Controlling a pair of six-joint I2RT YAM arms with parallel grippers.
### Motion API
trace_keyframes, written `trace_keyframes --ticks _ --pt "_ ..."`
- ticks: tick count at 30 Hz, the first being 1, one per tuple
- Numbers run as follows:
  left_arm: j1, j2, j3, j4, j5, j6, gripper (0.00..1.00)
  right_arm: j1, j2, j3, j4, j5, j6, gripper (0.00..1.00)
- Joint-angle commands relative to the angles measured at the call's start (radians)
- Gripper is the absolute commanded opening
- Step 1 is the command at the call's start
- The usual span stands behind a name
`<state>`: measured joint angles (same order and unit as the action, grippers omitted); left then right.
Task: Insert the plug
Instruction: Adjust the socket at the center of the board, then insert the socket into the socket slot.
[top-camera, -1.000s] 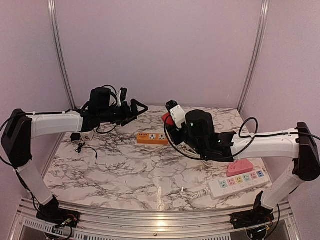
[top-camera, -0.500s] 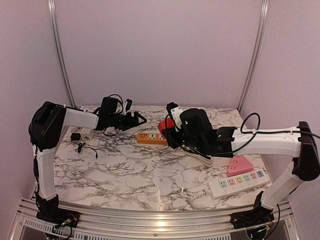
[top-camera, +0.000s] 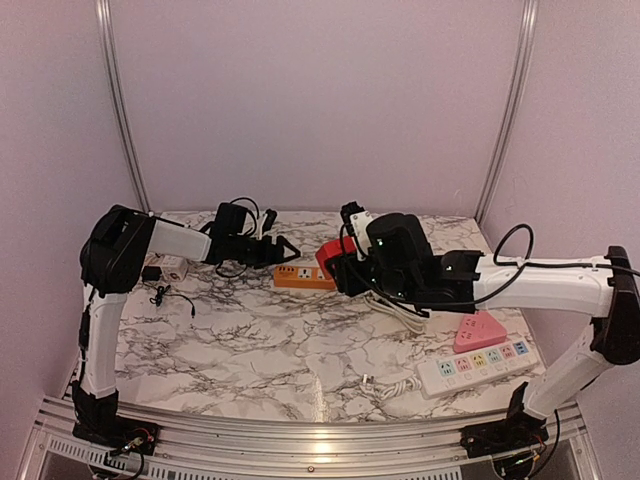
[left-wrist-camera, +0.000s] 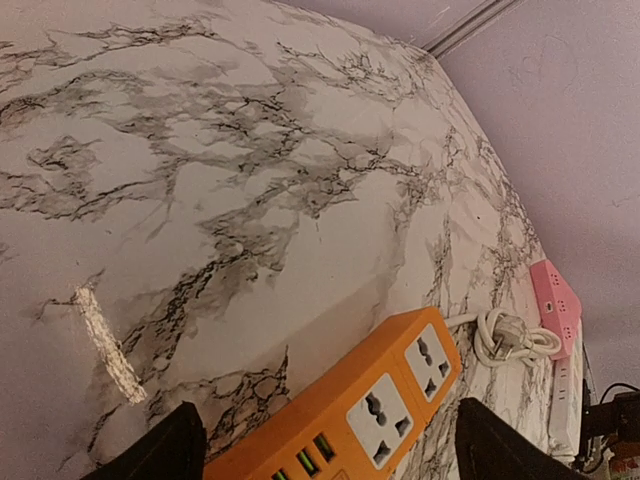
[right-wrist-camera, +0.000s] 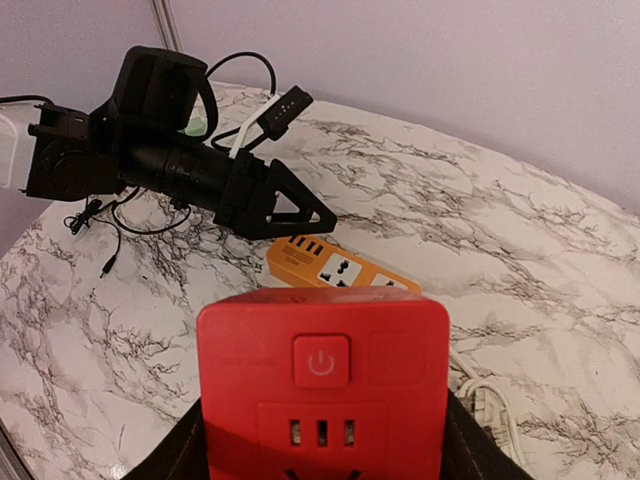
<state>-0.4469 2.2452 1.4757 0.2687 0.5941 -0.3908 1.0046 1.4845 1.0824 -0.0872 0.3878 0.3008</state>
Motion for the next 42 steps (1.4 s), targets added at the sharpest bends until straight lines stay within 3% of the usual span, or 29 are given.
trace_keyframes --ticks 1,13,22,36,42 --pt "-0.002 0.003 -0.015 -0.02 0.053 0.018 0.86 -0.01 -0.032 0.043 0.008 0.027 0.04 0.18" --pt "-0.073 -0.059 -0.217 0.094 0.078 -0.05 0.79 -0.159 -0.025 0.039 0.018 -0.142 0.13 0.15" --pt "-0.142 -0.194 -0.461 0.266 0.035 -0.146 0.75 -0.199 0.123 0.119 -0.017 -0.243 0.11 0.15" --pt "-0.141 -0.489 -0.581 0.326 -0.077 -0.193 0.98 -0.204 0.32 0.254 -0.057 -0.364 0.057 0.13" --pt "-0.141 -0.596 -0.64 0.326 -0.108 -0.23 0.99 -0.204 0.374 0.275 -0.069 -0.443 0.045 0.1"
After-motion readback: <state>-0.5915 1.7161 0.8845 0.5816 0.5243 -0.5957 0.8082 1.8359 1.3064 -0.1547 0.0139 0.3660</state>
